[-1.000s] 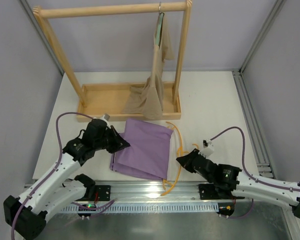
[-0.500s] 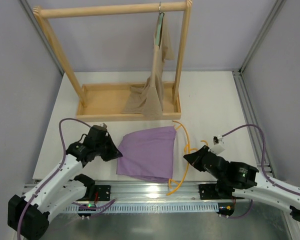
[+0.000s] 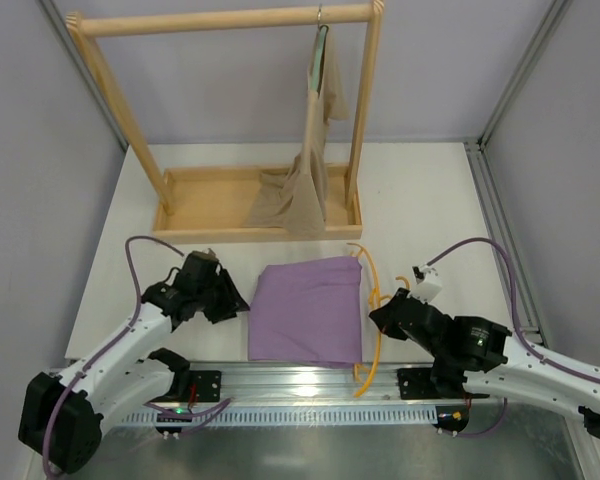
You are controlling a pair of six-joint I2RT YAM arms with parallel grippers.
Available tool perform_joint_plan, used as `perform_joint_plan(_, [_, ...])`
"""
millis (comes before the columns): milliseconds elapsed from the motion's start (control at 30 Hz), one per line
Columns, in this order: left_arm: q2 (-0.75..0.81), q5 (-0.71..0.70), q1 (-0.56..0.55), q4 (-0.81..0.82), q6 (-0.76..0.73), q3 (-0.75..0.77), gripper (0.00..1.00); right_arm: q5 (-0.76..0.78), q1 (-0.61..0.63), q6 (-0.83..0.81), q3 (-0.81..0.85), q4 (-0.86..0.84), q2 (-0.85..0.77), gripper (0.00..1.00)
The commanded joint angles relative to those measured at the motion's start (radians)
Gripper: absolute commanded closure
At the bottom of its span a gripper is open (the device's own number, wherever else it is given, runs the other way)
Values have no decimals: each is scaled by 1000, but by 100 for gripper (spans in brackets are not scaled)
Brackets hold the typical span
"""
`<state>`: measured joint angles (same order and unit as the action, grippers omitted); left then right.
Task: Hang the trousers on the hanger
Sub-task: Place trousers on hanger
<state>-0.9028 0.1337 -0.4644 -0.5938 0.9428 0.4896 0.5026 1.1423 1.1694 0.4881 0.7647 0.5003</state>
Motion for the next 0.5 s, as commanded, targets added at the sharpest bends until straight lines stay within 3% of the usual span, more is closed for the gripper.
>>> perform_joint_plan(0, [25, -117, 4, -113, -87, 203, 56, 24, -3, -66, 6, -36, 14, 96])
perform_joint_plan(67, [25, -103, 1, -109, -95, 253, 53, 19, -3, -65, 0, -42, 17, 96])
perform_joint_plan(200, [-7, 100, -32, 141, -33, 177, 53, 17, -3, -62, -14, -64, 12, 96])
perform_joint_plan(233, [-48, 121, -39, 276, 3, 152, 53, 16, -1, -60, -16, -67, 14, 96])
perform_joint_plan(333, [-166, 158, -53, 487, 68, 49, 55, 27, -1, -48, -23, -53, 11, 96])
perform_joint_plan(467, [-339, 147, -53, 652, 68, -31, 56, 71, -1, 24, -32, 40, -14, 96])
